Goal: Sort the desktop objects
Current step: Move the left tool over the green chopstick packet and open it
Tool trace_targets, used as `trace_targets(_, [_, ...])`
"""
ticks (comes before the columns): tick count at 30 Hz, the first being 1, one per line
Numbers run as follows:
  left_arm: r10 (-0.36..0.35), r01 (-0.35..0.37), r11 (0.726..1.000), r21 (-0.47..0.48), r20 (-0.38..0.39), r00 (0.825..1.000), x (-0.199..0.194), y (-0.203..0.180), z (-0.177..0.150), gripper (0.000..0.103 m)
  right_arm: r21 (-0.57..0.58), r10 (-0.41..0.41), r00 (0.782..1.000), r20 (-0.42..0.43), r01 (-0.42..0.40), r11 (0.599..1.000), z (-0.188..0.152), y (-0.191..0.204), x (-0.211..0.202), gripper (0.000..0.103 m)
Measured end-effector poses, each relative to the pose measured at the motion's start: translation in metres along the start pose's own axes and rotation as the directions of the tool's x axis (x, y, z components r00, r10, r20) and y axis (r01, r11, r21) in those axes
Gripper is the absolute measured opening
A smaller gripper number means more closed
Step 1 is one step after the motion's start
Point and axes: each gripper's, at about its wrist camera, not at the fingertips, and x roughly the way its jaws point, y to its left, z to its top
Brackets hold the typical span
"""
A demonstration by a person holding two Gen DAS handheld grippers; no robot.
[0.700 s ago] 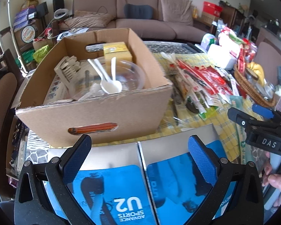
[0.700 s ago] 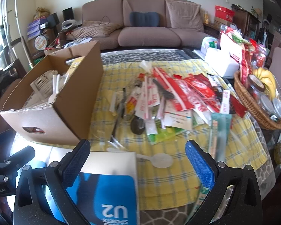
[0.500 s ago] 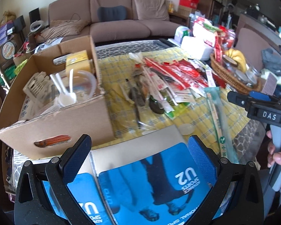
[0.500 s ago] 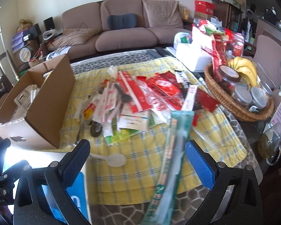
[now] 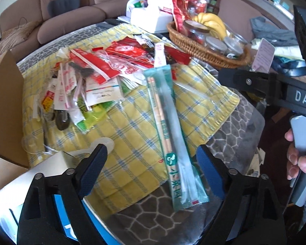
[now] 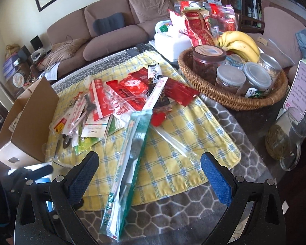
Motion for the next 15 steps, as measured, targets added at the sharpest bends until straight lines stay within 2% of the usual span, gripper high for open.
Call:
trace_targets(1, [-0.011, 0.011, 1.000, 0.011, -0.019, 1.000, 0.005, -0.006, -0.002, 0.070, 0.014, 0.026, 1.000, -0.009, -0.026, 1.000, 0.000, -0.004, 0.004, 0.090])
trace_targets(2, [-0.020, 0.021, 1.000, 0.023, -0.037, 0.999, 0.010, -0.011, -0.004, 0.067, 0.031, 0.051, 0.998, -0.020, -0.050, 0.998, 0.002, -0.008, 0.010, 0.081])
trace_targets(3, [-0.033, 0.034, 0.999, 0.032, -0.047, 0.998, 0.013, -0.017, -0.007, 0.067, 0.050, 0.077, 0.997, -0.032, -0.075, 0.996, 0.004, -0.013, 0.017, 0.075])
trace_targets(5, [-0.056, 0.058, 0.997, 0.042, -0.052, 0.997, 0.016, -0.025, -0.012, 0.065, 0.082, 0.122, 0.991, -0.051, -0.117, 0.990, 0.010, -0.019, 0.032, 0.068])
trace_targets(8, [-0.072, 0.075, 0.996, 0.052, -0.063, 0.995, 0.019, -0.035, -0.017, 0.064, 0.119, 0.165, 0.983, -0.078, -0.155, 0.981, 0.019, -0.023, 0.057, 0.065])
trace_targets(11, [-0.067, 0.071, 0.995, 0.063, -0.072, 0.995, 0.023, -0.039, -0.020, 0.064, 0.168, 0.224, 0.968, -0.117, -0.203, 0.965, 0.026, -0.026, 0.087, 0.055])
trace_targets(15, [-0.081, 0.086, 0.995, 0.050, -0.081, 0.993, 0.017, -0.032, -0.021, 0.064, 0.202, 0.256, 0.955, -0.151, -0.224, 0.953, 0.030, -0.028, 0.116, 0.049])
